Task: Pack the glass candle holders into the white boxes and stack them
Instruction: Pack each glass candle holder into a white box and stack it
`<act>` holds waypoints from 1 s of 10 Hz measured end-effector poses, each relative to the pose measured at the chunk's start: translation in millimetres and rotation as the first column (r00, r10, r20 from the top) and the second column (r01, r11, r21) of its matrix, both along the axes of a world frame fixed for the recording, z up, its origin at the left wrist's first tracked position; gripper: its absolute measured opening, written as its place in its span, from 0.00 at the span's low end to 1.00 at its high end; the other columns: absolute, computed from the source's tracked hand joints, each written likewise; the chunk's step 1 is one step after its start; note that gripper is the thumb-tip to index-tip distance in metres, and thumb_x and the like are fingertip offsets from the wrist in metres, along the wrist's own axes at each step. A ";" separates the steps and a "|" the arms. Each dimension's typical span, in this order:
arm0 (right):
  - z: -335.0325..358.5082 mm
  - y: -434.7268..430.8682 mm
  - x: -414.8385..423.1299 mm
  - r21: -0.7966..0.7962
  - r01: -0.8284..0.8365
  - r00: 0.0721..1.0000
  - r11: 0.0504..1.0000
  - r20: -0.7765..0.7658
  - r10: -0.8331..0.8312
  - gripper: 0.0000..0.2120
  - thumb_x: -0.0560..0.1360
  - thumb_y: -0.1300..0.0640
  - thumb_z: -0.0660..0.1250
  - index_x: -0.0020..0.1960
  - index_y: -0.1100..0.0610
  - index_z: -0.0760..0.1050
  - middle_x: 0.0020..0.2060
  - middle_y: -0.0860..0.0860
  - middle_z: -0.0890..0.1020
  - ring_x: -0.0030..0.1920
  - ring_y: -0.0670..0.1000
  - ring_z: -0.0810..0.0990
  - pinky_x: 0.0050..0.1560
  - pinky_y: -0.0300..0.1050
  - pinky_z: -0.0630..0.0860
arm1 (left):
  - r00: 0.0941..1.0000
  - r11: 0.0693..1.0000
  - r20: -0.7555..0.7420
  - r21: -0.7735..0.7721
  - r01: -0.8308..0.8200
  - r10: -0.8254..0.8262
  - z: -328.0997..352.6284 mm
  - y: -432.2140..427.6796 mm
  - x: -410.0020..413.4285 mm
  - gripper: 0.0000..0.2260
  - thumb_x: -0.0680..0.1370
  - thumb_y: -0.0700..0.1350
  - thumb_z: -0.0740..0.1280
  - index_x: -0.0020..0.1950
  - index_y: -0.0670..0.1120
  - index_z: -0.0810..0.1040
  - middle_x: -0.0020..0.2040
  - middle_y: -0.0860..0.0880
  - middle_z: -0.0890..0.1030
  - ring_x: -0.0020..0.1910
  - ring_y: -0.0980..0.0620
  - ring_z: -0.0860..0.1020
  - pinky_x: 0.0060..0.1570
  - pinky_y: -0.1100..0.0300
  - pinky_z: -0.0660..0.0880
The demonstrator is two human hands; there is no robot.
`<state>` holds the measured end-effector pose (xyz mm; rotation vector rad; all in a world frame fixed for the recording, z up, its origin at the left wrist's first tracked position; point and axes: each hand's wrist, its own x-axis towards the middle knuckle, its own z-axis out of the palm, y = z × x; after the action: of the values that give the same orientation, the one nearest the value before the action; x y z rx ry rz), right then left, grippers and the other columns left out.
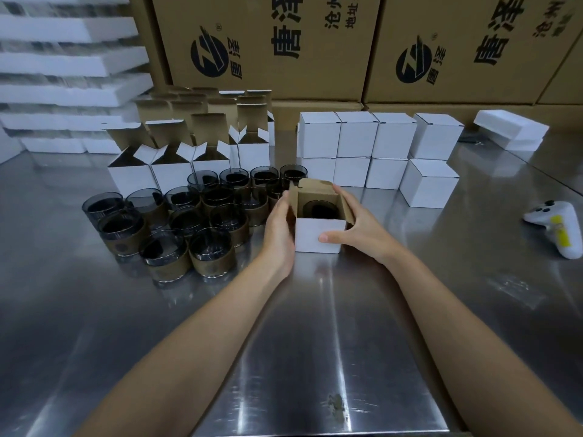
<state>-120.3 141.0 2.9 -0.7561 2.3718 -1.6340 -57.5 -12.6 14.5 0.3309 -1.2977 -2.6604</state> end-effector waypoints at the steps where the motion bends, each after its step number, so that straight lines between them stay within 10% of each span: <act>1: -1.1 0.8 -1.1 -0.017 -0.010 1.000 1.000 -0.005 0.010 0.52 0.59 0.53 0.80 0.77 0.49 0.58 0.63 0.35 0.74 0.61 0.29 0.72 0.54 0.21 0.66 | 1.000 0.971 -0.027 -0.238 -0.005 -0.001 -2.0 -0.7 -1.1 0.16 0.81 0.42 0.63 0.69 0.49 0.72 0.66 0.47 0.76 0.65 0.50 0.75 0.66 0.52 0.72; 3: 5.1 3.1 4.1 -0.236 -0.015 0.975 0.972 0.212 0.067 0.34 0.73 0.43 0.67 0.76 0.47 0.61 0.61 0.41 0.79 0.61 0.38 0.77 0.59 0.31 0.71 | 1.000 0.970 0.027 -0.241 0.018 -0.012 -0.1 -5.5 -4.6 0.25 0.80 0.36 0.62 0.77 0.45 0.61 0.71 0.46 0.72 0.67 0.48 0.73 0.63 0.56 0.73; 4: 10.8 2.6 2.6 -0.627 0.220 0.842 0.747 0.509 0.180 0.29 0.82 0.39 0.48 0.76 0.56 0.63 0.55 0.53 0.82 0.53 0.52 0.80 0.56 0.44 0.72 | 0.999 0.968 0.032 -0.251 0.005 0.003 1.1 -1.6 -3.5 0.25 0.80 0.37 0.61 0.77 0.47 0.62 0.72 0.47 0.71 0.67 0.49 0.73 0.60 0.57 0.74; 5: 10.0 0.3 3.4 -0.657 0.339 0.795 0.673 0.583 0.168 0.22 0.83 0.51 0.49 0.71 0.61 0.67 0.49 0.56 0.82 0.47 0.53 0.77 0.55 0.46 0.70 | 1.000 0.970 0.026 -0.244 0.000 0.007 1.9 -1.2 -3.4 0.24 0.81 0.37 0.60 0.77 0.47 0.62 0.72 0.47 0.71 0.68 0.49 0.72 0.68 0.52 0.70; 8: 7.3 -14.5 9.3 -0.655 0.269 0.854 0.706 0.501 0.140 0.20 0.84 0.49 0.50 0.69 0.56 0.71 0.66 0.53 0.77 0.67 0.52 0.74 0.70 0.46 0.66 | 1.000 0.970 0.015 -0.242 -0.013 0.017 1.3 -2.3 -2.9 0.25 0.81 0.36 0.60 0.77 0.46 0.61 0.74 0.47 0.69 0.71 0.49 0.70 0.71 0.49 0.66; 10: 4.2 -21.9 14.4 -0.513 0.128 0.937 0.849 0.343 0.066 0.18 0.80 0.49 0.62 0.66 0.57 0.75 0.63 0.55 0.80 0.64 0.55 0.78 0.65 0.49 0.72 | 1.000 0.970 -0.003 -0.240 0.023 -0.024 2.4 -2.3 -2.0 0.24 0.81 0.35 0.59 0.77 0.45 0.61 0.72 0.46 0.71 0.69 0.48 0.72 0.70 0.50 0.67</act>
<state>-106.0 119.1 7.1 -0.4398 1.7049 -2.2572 -59.5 -14.9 16.9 0.2756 -1.6100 -2.4825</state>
